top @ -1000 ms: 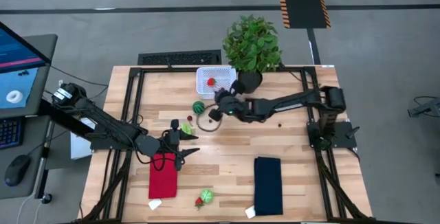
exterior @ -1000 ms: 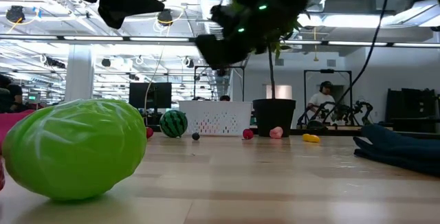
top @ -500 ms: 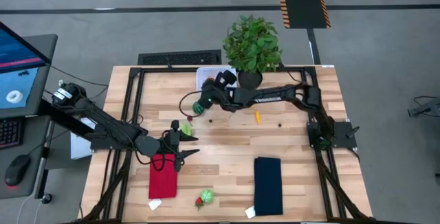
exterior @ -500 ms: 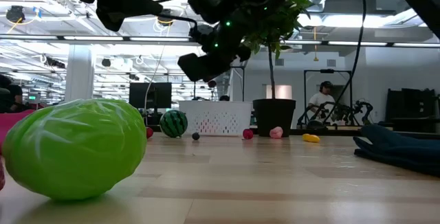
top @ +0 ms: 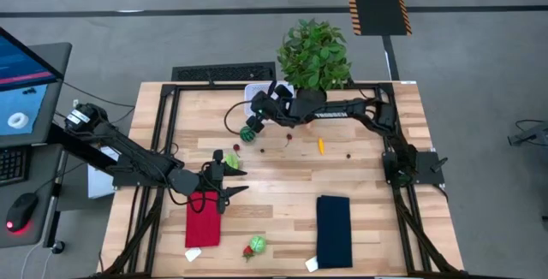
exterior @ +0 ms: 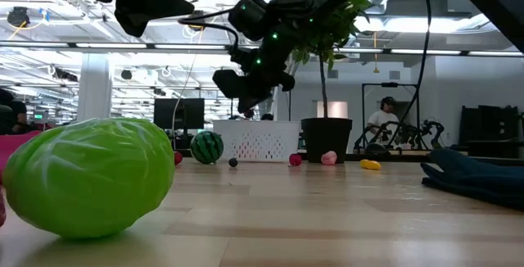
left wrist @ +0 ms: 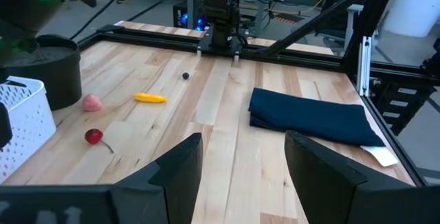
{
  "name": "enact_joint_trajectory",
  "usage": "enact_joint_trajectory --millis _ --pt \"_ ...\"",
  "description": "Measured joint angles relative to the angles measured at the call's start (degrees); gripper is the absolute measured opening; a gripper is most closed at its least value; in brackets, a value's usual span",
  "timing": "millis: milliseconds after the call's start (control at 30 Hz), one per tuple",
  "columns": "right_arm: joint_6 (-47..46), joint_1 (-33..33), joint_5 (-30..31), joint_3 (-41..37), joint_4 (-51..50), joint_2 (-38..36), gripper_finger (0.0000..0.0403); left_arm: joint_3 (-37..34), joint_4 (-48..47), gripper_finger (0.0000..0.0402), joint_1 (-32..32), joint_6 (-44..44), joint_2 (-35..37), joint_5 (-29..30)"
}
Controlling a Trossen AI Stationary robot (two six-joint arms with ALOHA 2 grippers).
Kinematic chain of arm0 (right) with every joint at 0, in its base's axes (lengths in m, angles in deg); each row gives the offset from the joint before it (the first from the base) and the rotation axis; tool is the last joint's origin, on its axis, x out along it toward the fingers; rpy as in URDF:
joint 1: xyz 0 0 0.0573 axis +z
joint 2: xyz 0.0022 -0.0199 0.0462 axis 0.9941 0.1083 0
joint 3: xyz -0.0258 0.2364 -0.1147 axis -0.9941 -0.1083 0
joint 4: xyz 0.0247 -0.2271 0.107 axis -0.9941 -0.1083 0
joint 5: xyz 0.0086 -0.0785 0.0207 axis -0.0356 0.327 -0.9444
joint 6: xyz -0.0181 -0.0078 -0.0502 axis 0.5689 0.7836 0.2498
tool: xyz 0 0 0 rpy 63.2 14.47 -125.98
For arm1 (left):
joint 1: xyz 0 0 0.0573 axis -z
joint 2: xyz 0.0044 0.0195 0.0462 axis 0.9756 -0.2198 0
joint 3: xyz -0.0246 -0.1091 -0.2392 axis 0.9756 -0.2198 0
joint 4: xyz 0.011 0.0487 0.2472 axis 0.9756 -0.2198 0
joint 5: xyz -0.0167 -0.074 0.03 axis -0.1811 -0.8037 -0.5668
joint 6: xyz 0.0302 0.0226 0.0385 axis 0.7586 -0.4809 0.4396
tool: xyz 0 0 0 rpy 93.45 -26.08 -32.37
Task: Pick and placing Produce into tupperware
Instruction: Put the red cherry into the white basket, then put the blueberry into the white basket
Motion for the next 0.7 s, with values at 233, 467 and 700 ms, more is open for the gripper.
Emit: enact_joint_trajectory --millis 233,467,700 --pt "0.92 1.19 1.9 0.0 0.46 0.0 0.0095 0.0 0.08 0.0197 0.0 0.0 0.0 0.0" --pt "3.85 3.95 3.25 0.0 0.35 0.0 0.0136 0.0 0.06 0.0196 0.0 0.0 0.0 0.0" --pt "7.48 11.06 8.36 -0.04 -5.71 -3.7 0.0127 0.0 0.04 0.0196 0.6 0.07 0.0 -0.01"
